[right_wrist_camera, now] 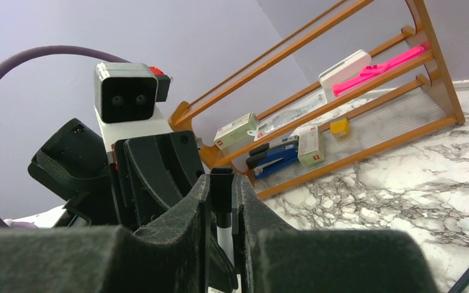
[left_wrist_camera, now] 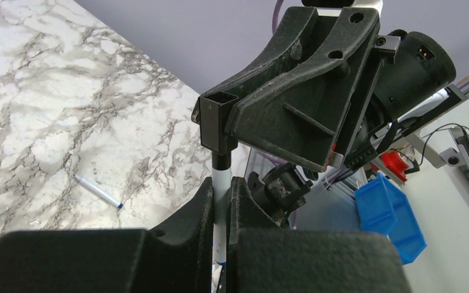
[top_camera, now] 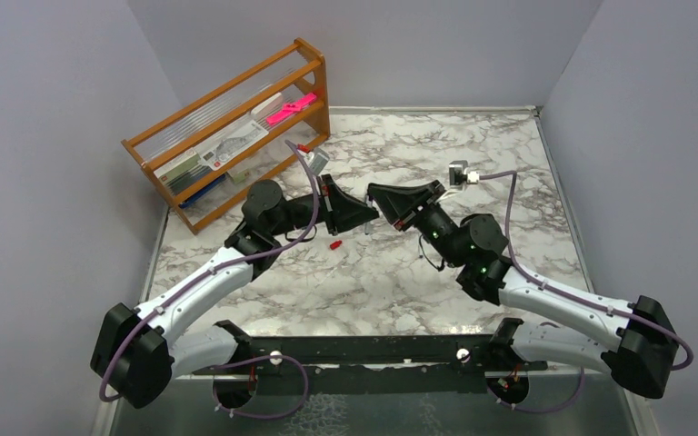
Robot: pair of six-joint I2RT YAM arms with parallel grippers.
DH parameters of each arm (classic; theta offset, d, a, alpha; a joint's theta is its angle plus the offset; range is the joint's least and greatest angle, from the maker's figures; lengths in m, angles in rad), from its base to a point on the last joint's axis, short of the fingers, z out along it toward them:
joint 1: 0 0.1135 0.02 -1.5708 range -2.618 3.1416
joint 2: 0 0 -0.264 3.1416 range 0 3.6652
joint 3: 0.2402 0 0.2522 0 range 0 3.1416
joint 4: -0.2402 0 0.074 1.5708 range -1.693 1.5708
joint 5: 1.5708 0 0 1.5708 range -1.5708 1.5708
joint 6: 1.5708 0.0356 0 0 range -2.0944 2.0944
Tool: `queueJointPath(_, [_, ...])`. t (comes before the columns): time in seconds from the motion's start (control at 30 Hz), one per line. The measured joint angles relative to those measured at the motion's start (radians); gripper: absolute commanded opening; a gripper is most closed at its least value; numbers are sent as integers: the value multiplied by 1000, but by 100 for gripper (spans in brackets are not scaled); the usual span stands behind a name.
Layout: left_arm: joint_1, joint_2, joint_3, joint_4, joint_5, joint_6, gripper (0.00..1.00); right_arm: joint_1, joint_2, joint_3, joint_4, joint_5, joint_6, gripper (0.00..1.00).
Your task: Insert the pens into the pen caps
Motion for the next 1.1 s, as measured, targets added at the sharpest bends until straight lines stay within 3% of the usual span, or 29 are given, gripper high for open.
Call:
queueJointPath(0.1, [9, -6, -8, 20, 20, 6, 0, 8, -6, 31, -50, -1, -11, 8])
queueJointPath(0.33, [31, -31, -44, 43, 13, 39, 0, 37, -26, 56, -174, -43, -35, 45])
queueJointPath(0.43, [45, -34, -69, 52, 2, 53, 0, 51, -37, 56, -221, -71, -47, 55])
queueJointPath(0.6, [52, -34, -153, 23, -109, 113, 0, 63, -94, 52, -300, -87, -51, 58])
queueJointPath(0.77, [56, 11, -146, -95, -294, 172, 0, 65, -173, 35, -402, -27, -55, 56])
queueJointPath(0.9, [56, 153, -90, -166, -444, 206, 0, 65, -220, 11, -502, 44, -54, 54])
queueJointPath(1.1, [58, 410, 26, -206, -521, 243, 0, 65, -256, -24, -609, 84, -40, 55])
